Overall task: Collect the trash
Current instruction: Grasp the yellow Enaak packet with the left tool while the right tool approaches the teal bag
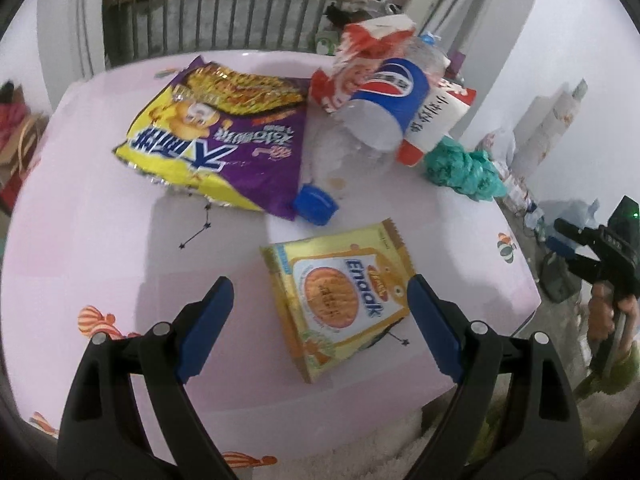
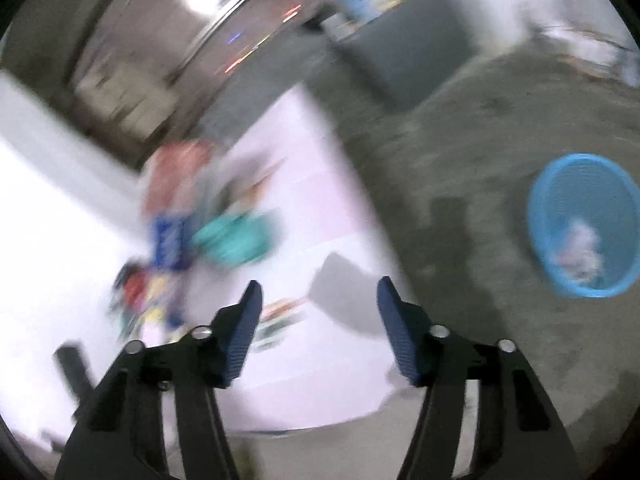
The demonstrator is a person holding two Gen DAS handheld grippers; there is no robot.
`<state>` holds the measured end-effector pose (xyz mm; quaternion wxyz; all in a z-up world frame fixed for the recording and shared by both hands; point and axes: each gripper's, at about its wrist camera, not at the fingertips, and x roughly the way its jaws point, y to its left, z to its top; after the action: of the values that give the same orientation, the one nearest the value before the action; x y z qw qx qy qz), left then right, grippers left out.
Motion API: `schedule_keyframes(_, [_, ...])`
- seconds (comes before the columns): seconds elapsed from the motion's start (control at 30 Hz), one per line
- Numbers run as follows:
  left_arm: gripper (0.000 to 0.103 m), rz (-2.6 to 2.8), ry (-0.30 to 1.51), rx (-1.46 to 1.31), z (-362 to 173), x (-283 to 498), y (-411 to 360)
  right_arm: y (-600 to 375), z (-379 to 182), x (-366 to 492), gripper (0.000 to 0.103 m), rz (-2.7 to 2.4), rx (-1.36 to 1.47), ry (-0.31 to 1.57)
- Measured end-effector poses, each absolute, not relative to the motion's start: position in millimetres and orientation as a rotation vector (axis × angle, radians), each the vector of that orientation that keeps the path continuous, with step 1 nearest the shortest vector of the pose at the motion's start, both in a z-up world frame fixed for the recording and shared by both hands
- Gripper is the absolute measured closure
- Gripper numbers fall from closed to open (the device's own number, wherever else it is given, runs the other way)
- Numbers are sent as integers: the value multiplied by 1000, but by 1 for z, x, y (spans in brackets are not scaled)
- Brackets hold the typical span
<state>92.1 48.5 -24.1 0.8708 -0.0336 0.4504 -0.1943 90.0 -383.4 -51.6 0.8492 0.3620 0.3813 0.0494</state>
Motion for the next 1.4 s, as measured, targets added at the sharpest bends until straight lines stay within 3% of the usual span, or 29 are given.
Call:
schedule_keyframes(0.23, [55, -475, 1009, -219, -50, 104, 61, -254, -51, 129, 74, 395, 654, 960])
schedule_keyframes(0.3, [58, -519, 1013, -233, -52, 101, 58, -234, -53, 134, 78, 402, 628, 994])
schedule_keyframes(0.5, [59, -708, 1058, -286, -54, 79, 35, -208, -58, 144, 84, 408, 589, 1048])
schedule_keyframes(0.7, [55, -893, 1068, -238, -42, 61, 20, -218, -54, 155, 85, 342, 607, 1023])
schedule_keyframes(1.07, [54, -688, 1018, -287, -35, 93, 54, -235, -44, 138, 85, 358, 665, 1023])
schedule_keyframes(1.4, [68, -730, 1143, -389, -59, 106, 33, -208, -67, 142, 92, 347, 599, 1119])
